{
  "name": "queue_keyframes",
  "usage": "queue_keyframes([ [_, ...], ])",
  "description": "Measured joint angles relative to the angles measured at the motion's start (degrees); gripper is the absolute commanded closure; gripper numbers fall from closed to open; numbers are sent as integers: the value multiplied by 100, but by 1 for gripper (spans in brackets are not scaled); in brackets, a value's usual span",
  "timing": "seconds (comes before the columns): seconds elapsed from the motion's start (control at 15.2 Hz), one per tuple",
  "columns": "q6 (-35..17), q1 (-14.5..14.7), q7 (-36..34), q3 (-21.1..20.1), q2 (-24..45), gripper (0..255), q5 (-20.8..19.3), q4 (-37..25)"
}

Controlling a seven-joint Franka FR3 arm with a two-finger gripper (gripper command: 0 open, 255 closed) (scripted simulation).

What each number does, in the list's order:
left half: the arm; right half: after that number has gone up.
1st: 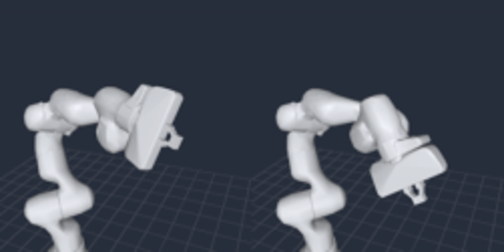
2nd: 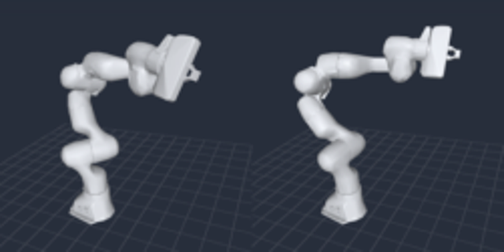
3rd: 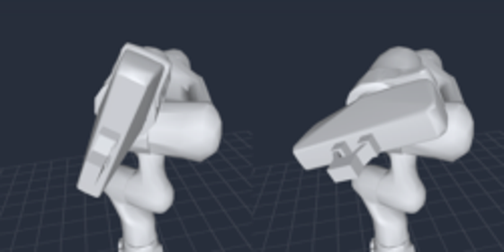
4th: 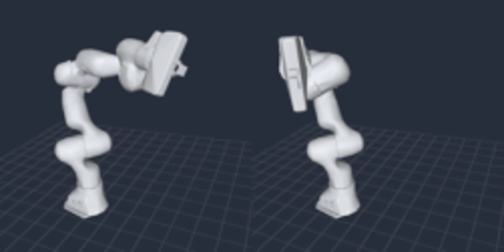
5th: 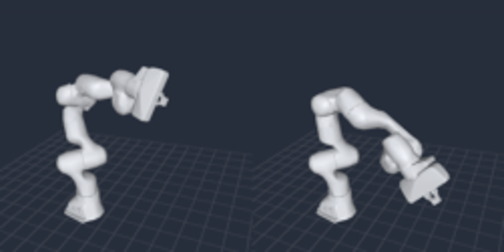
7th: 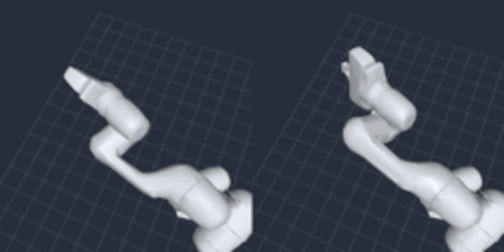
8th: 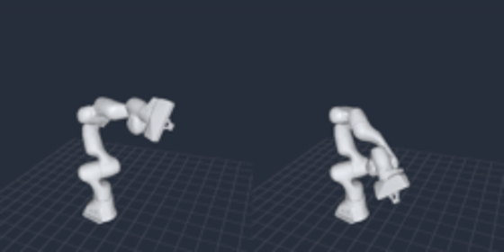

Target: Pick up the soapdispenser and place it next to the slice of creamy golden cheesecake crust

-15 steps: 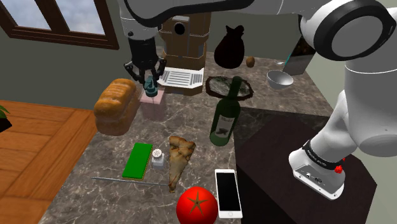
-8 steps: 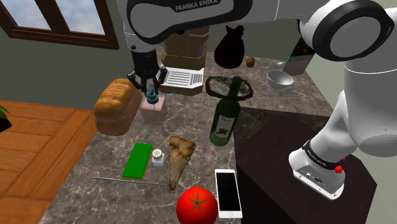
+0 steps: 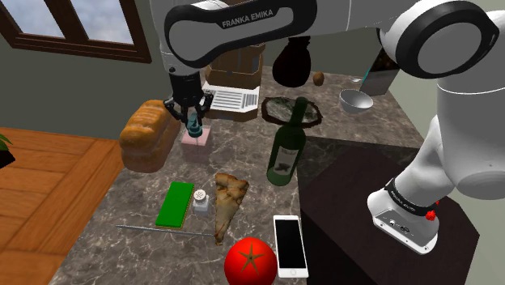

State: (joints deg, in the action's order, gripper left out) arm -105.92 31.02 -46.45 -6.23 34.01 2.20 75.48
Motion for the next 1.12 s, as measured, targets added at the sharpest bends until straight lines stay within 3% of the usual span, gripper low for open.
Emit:
queue_keyframes([
  [0.13,-2,0,0,0,0,255,0,1],
  [0.2,-2,0,0,0,0,0,0,2],
  [0.59,-2,0,0,0,0,0,0,0],
  [0.92,636,-16,-10,1,-54,0,-1,-594],
  [1.12,708,-17,-9,3,-15,0,-4,-697],
])
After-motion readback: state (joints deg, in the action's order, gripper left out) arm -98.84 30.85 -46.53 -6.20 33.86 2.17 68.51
